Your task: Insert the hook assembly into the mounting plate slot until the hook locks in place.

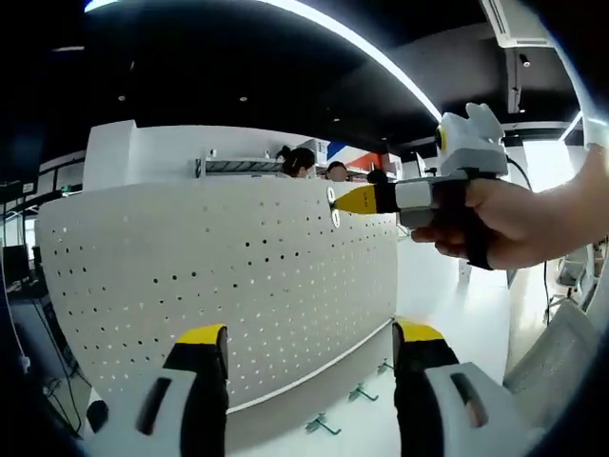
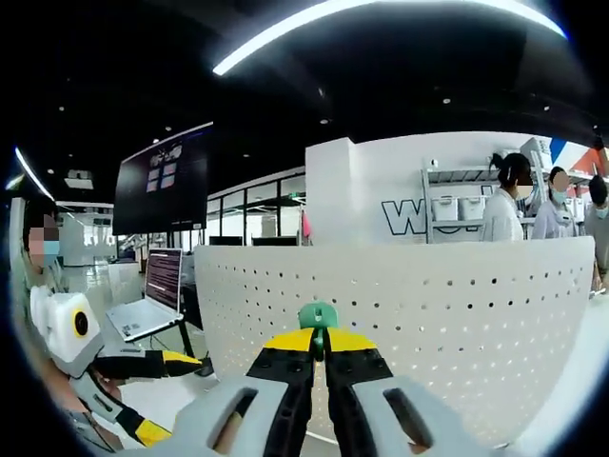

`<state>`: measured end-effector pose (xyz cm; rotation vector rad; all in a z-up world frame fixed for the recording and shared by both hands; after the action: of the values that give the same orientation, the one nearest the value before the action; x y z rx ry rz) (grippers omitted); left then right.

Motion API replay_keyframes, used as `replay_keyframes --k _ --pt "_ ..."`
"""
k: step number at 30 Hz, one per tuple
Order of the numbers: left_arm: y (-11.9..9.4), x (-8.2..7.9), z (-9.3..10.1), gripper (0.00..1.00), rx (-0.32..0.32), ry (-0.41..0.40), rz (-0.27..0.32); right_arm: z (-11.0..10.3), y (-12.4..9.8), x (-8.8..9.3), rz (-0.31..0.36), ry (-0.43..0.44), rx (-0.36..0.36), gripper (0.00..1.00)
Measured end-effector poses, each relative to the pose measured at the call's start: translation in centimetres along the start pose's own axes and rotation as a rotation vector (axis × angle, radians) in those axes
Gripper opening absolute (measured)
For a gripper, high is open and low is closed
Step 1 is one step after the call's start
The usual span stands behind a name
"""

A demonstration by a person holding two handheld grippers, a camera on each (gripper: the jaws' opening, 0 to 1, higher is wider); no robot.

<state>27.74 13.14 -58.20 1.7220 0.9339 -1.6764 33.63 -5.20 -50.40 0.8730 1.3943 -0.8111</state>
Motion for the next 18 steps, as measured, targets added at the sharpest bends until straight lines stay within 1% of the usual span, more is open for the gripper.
replay_keyframes --k 7,9,11,18 --pt "-0.7 0.3 0.1 0.74 -0.016 0.000 -0.001 1.0 0.5 -0.5 0.012 0.000 0.023 0.01" --pt "-0.8 0.4 0.1 0.75 -0.015 -0.011 -0.004 1.1 0.7 -0.6 0.016 -0.005 0.027 0.01" --pt "-0.9 0.5 0.1 0.74 -0.019 -0.003 -0.007 1.1 0.9 -0.7 0.020 -0.013 0.028 0.01" --pt "-1.3 0.3 0.1 0.74 -0.030 -0.006 0.005 1.3 2.1 -0.9 0.030 -0.027 0.044 0.01"
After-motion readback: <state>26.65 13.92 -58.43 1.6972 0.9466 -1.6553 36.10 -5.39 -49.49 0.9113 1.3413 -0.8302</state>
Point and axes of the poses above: the point that each gripper's makers call its tool centre point, and the gripper's own axes: y roughly forward along the fingers, z roughly to its right, x roughly out of its underside, the point moved 8 cm from there along -y, roughly backward along the fingers, and after that the axes turned 1 degree about x, right-handed, at the moved point
